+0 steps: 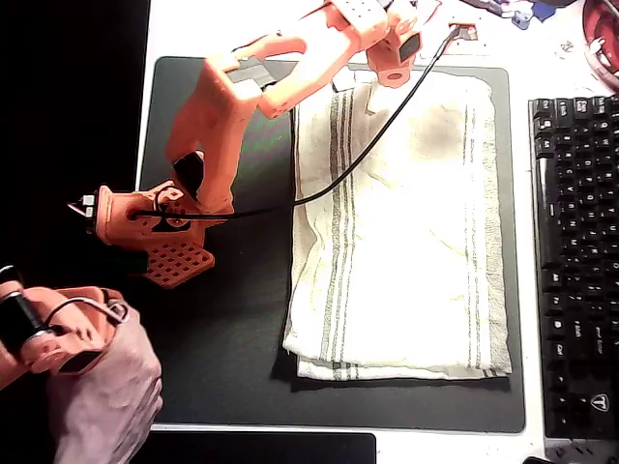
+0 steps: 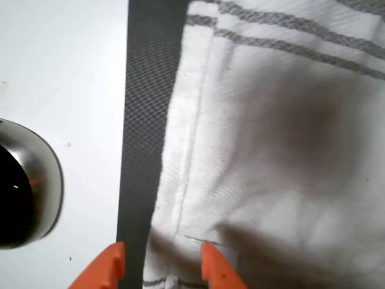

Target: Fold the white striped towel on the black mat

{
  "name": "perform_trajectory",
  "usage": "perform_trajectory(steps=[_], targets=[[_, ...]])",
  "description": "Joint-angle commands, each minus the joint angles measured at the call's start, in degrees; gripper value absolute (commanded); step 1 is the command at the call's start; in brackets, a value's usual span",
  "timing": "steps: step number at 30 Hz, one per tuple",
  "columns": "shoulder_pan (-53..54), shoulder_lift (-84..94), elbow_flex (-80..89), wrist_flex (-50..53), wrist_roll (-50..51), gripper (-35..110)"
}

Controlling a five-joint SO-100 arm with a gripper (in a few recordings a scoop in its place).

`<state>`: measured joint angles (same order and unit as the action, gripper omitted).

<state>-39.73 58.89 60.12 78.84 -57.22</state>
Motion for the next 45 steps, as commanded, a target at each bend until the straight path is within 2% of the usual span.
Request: perform_trajectory(steps=[1,8,15,28,32,45], targets=[[-1.05,-1.76,-4.66,0.44,0.53,19],[-1.41,-9.93,-12.48,3.34,2.2,19],[-0.79,-13.36,-11.16,3.69,2.81,18],[3.16,-13.36,0.88,0.7,-0.88,10],[3.16,-13.36,0.09,1.41,-1.76,0],[1.93,-5.19,-7.56,6.68,-3.16,0]])
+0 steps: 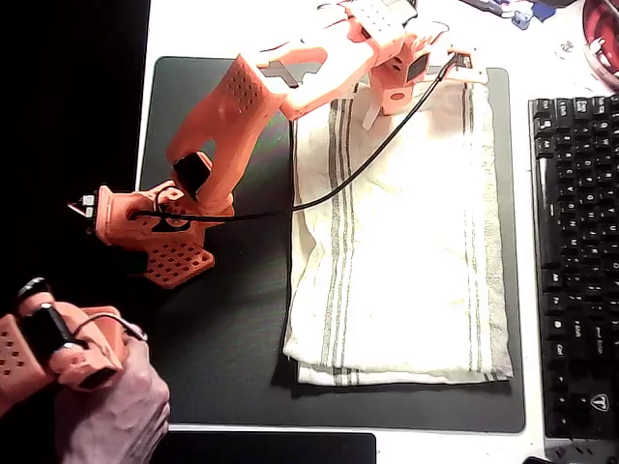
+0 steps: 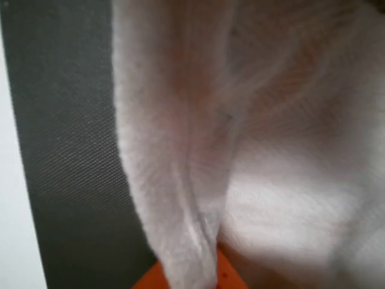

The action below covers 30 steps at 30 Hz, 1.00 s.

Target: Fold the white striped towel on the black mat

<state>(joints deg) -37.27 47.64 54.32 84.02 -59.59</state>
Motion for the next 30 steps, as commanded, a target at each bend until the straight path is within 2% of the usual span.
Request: perform_trajectory(steps=[1,16,30], targets=[[-0.53,7.03,-1.93,1.76,-0.97,0],[2.55,20.57,-5.01,8.44,-2.9,0],[20.83,32.52,-0.79,14.59,-9.58,0]])
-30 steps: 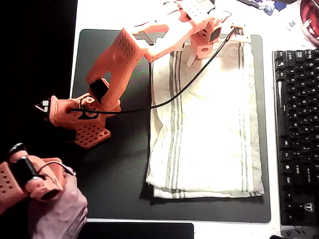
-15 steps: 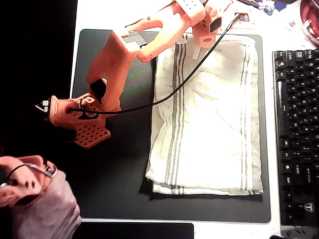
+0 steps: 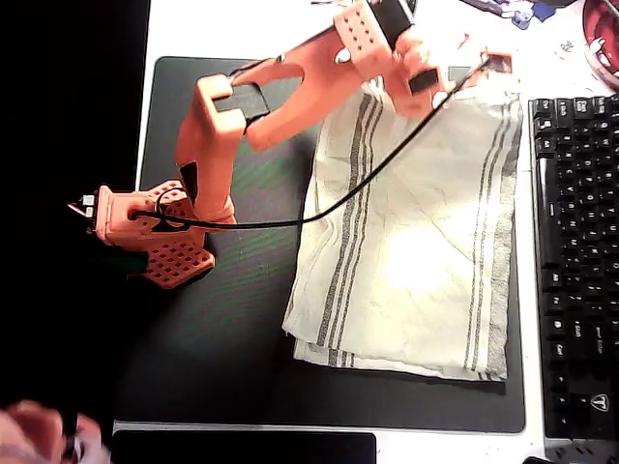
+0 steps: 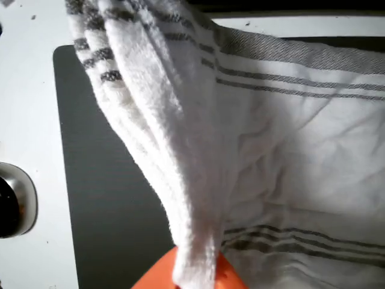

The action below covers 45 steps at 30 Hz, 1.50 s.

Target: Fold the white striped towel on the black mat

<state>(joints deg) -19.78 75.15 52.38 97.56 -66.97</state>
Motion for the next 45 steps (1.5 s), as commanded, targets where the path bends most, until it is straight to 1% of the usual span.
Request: perform_trajectory(steps=[1,4,17,27,32,45], targets=[[4.66,5.62,1.58,1.05,-2.81,0],[8.79,6.5,2.37,1.67,-4.75,0],[28.12,10.81,13.18,-1.76,-16.44,0],[41.66,7.91,19.51,-9.4,-27.16,0],[46.05,6.15,21.01,-10.99,-30.15,0],[53.7,7.65,28.3,-10.02,-32.7,0]])
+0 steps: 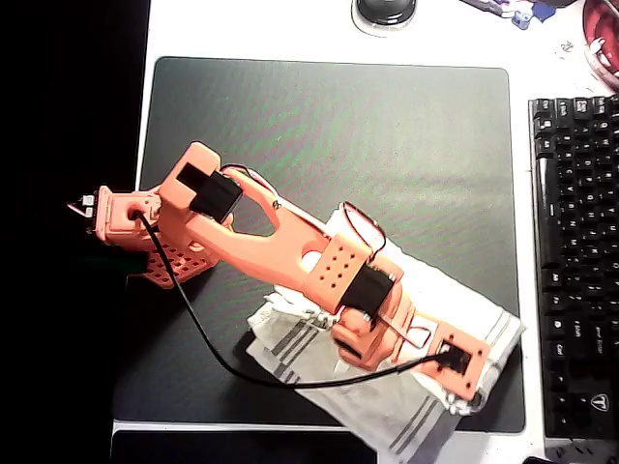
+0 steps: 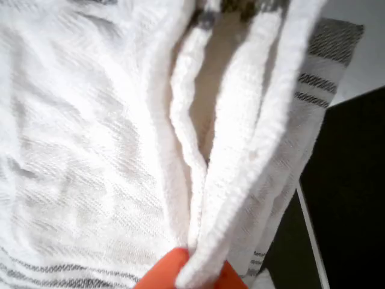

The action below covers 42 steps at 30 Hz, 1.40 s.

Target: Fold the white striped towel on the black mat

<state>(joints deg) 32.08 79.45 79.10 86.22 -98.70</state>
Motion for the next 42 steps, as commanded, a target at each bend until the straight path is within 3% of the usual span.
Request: perform_trajectory(steps=[1,8,14,17,24,27,38,42], targets=[[2.37,3.96,2.46,1.32,-1.05,0],[8.09,8.0,12.39,-0.97,-4.22,0],[13.89,7.03,20.92,-13.45,-10.81,3],[13.97,4.48,23.38,-20.74,-12.13,4],[12.39,2.9,22.76,-25.49,-13.18,4],[12.22,3.08,22.85,-28.21,-12.74,11],[14.77,17.75,21.88,-22.41,-17.05,16],[10.37,21.18,20.92,-23.38,-11.78,17]])
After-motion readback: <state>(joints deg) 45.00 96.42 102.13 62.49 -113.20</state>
